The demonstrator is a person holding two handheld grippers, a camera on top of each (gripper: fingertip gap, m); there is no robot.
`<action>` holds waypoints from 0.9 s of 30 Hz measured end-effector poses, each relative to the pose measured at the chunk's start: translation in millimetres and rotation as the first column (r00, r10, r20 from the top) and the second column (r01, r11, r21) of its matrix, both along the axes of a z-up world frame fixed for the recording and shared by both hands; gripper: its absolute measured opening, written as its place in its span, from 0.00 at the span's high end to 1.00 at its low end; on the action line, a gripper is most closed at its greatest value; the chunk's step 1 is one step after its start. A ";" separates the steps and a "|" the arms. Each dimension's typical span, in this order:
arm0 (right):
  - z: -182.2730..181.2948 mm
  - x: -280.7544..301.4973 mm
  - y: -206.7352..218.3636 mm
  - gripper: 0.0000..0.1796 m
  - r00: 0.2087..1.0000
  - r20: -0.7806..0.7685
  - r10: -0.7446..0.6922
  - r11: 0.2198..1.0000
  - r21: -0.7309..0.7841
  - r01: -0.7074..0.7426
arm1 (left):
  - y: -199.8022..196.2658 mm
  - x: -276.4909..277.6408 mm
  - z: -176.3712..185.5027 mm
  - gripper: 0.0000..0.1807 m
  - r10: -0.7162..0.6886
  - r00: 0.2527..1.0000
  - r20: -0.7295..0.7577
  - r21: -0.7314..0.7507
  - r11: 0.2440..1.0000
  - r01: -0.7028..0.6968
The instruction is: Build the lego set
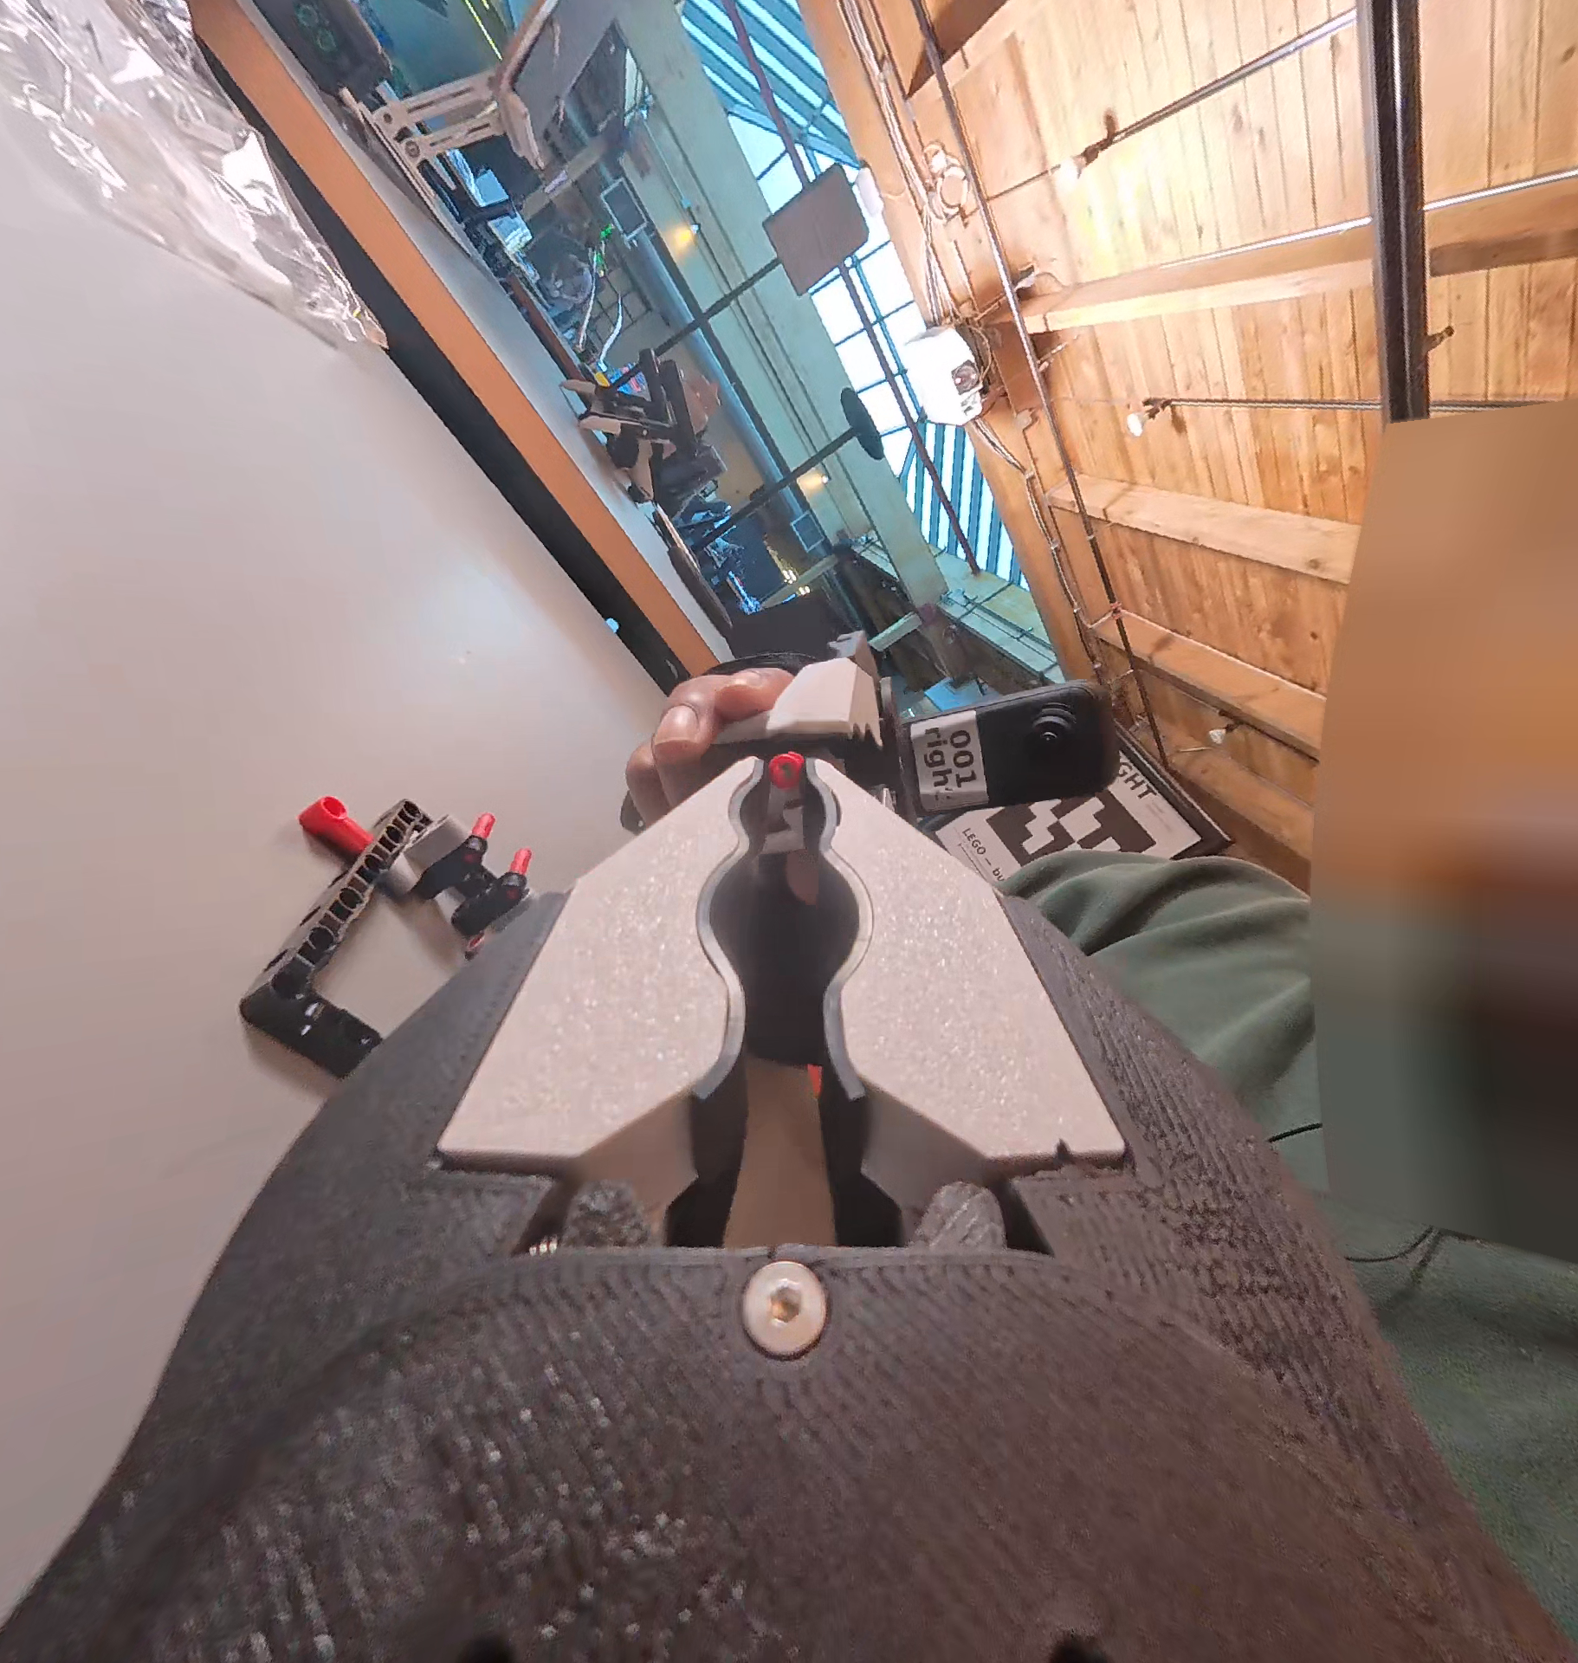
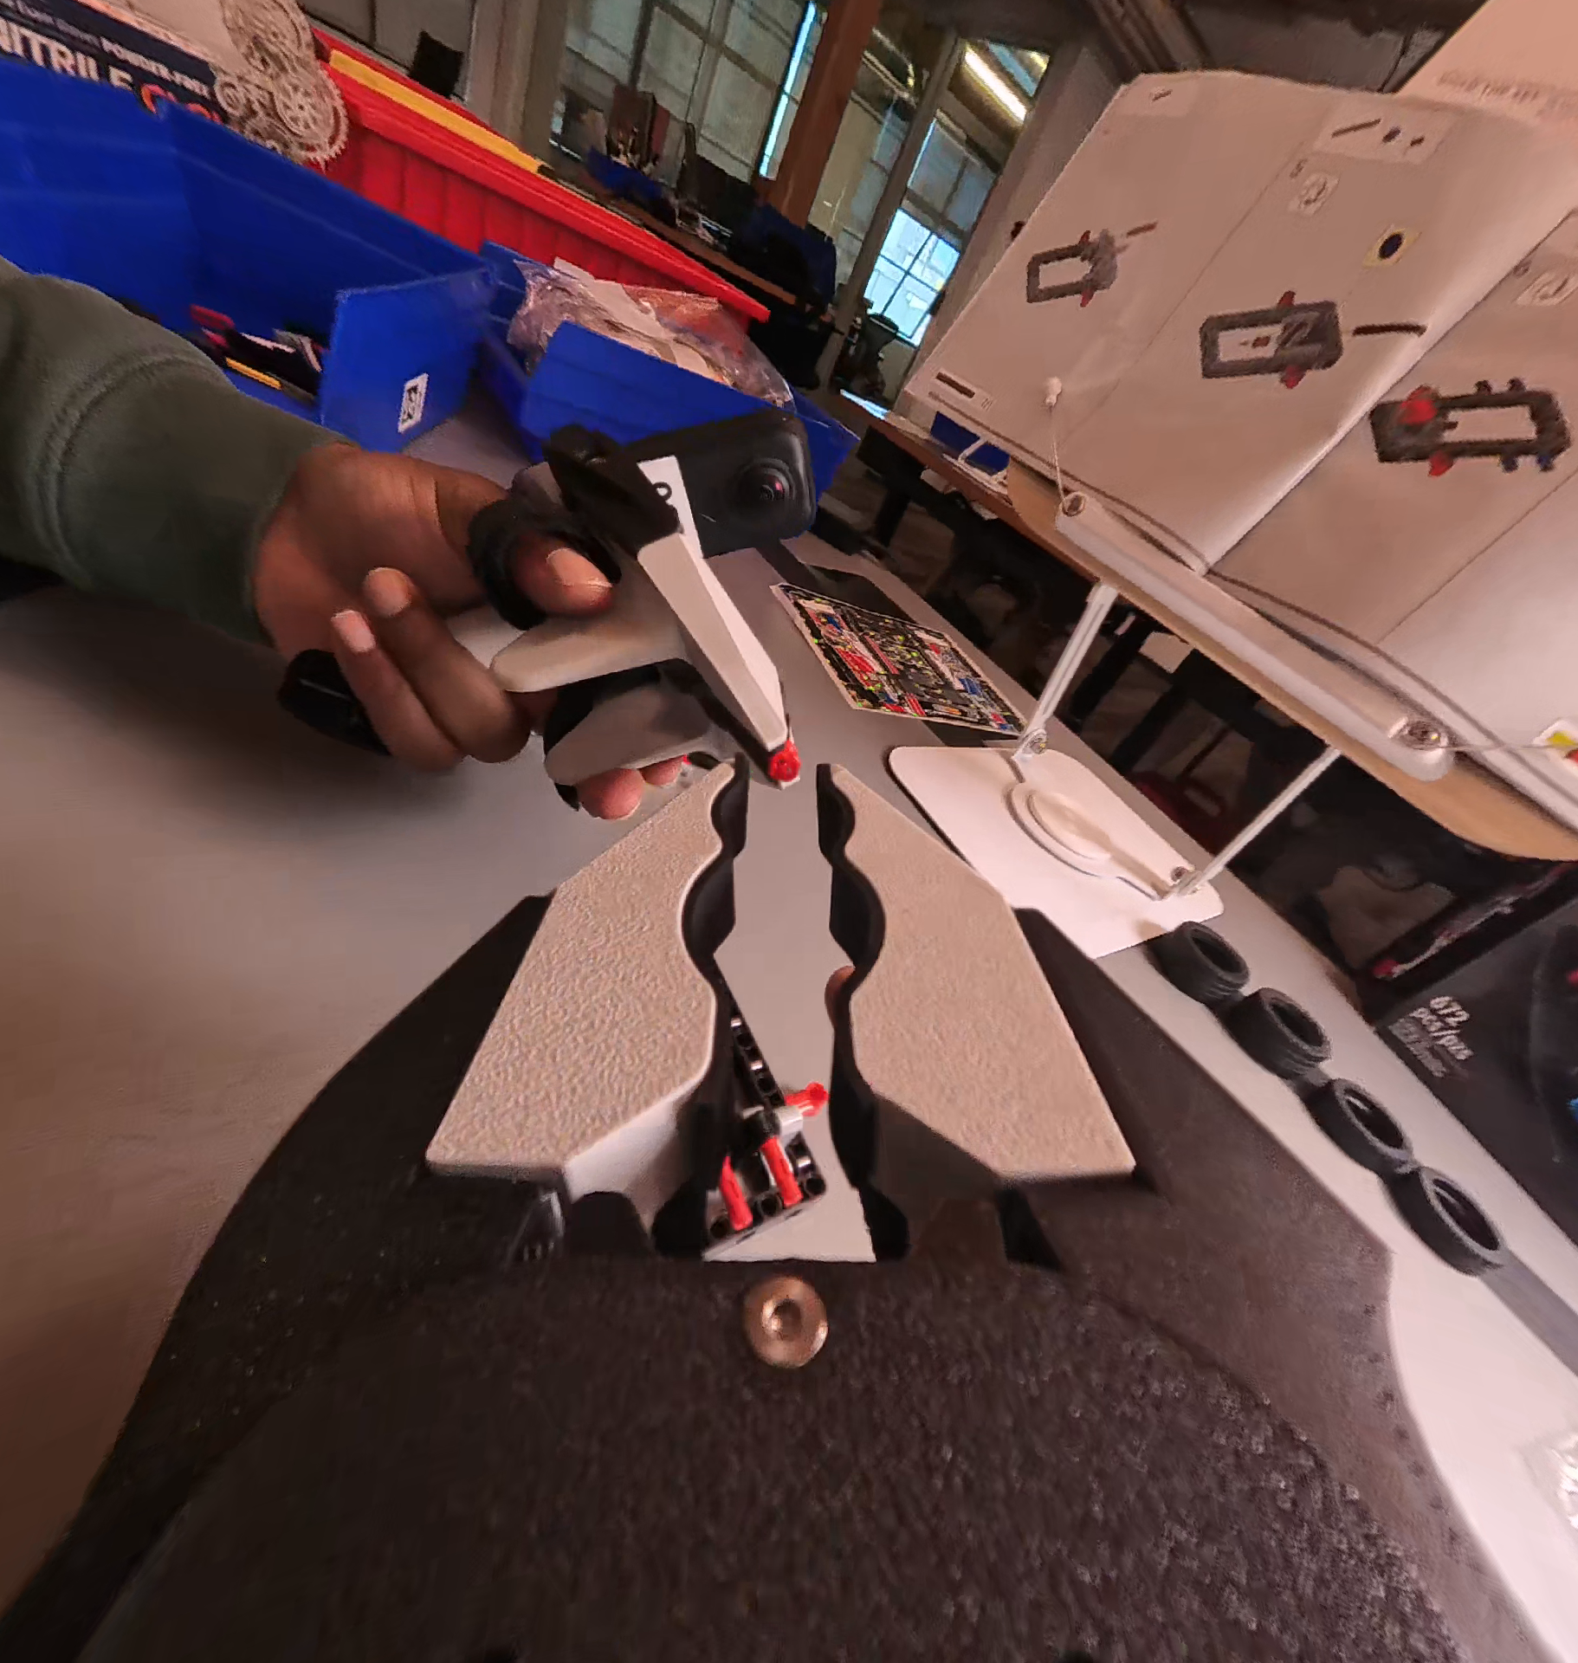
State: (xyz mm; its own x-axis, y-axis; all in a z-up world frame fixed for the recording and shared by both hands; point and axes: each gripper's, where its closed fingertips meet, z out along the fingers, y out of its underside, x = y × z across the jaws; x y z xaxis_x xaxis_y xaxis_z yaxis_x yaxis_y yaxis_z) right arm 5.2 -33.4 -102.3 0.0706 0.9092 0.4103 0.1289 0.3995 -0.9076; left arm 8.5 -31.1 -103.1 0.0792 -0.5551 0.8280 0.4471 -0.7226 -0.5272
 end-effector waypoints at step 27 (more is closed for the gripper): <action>-96.9 100.7 97.4 0.98 0.454 0.890 0.034 0.995 -0.075 0.072 | 17.7 -217.9 47.0 0.90 0.614 0.201 -0.764 0.507 0.762 -0.403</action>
State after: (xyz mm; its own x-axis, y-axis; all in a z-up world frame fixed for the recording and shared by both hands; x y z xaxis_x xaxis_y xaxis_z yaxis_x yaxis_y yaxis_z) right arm 106.0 64.0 -199.2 -0.2671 0.9469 0.1792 0.8933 0.3130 -0.3225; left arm -209.5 -13.4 -56.1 0.9789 -0.2041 -0.0104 -0.0900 -0.3849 -0.9186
